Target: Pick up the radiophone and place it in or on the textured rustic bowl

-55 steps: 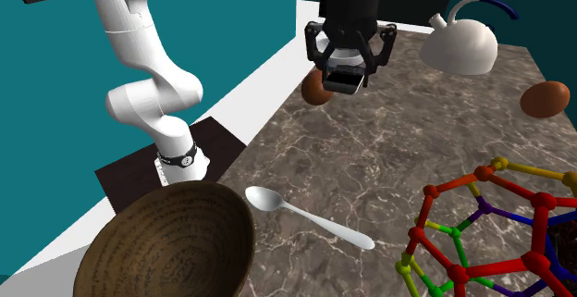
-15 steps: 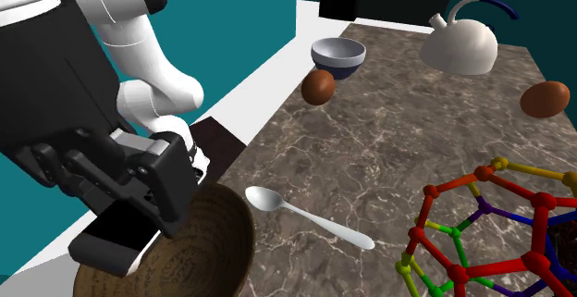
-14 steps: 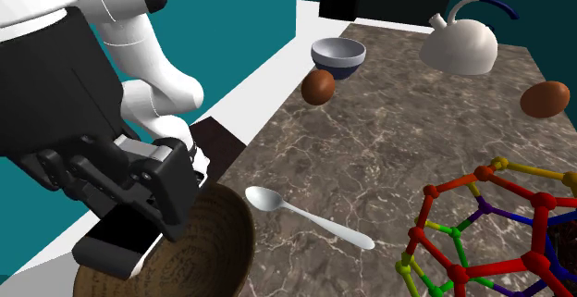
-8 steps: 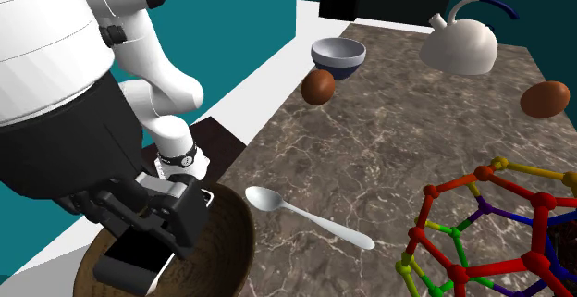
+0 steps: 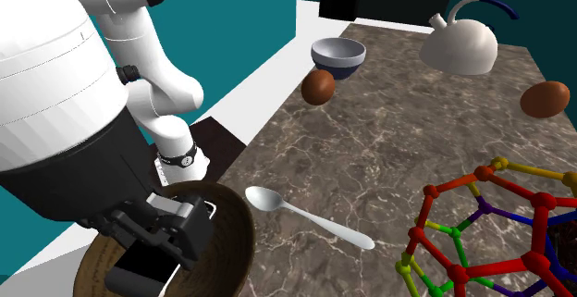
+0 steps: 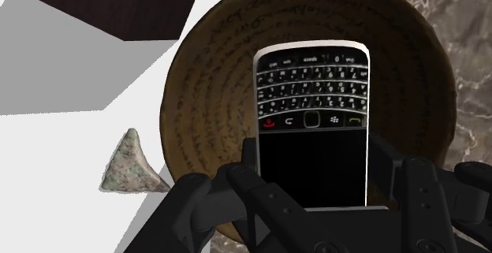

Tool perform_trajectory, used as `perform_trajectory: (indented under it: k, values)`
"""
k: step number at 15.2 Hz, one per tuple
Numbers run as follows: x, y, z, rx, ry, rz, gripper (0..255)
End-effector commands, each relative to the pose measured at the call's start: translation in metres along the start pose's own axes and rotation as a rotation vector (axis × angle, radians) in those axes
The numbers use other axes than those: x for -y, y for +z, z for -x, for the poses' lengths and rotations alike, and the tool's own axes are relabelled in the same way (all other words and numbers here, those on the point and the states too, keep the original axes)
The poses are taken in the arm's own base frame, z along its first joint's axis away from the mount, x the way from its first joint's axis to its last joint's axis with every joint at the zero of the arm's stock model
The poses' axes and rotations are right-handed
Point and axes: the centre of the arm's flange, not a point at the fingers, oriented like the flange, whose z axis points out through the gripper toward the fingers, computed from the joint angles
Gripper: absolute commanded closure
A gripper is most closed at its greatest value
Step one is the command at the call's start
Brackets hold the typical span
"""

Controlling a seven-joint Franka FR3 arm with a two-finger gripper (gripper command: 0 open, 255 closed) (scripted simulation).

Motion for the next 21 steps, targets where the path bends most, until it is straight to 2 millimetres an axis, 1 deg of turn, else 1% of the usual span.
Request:
perform_trajectory:
  k: [1,3,4,9,12,13,21]
  values:
    - [0.0,0.0,0.0,0.0,0.0,0.0,255]
    - [0.0,0.0,0.0,0.0,0.0,0.0,255]
    - [0.0,0.0,0.0,0.0,0.0,0.0,0]
    - [0.0,0.0,0.0,0.0,0.0,0.0,0]
    - [0.0,-0.04,0.0,0.0,0.0,0.0,0]
    - [0.0,-0.05,0.0,0.0,0.0,0.0,0]
    - [0.0,-0.05,0.0,0.0,0.0,0.0,0]
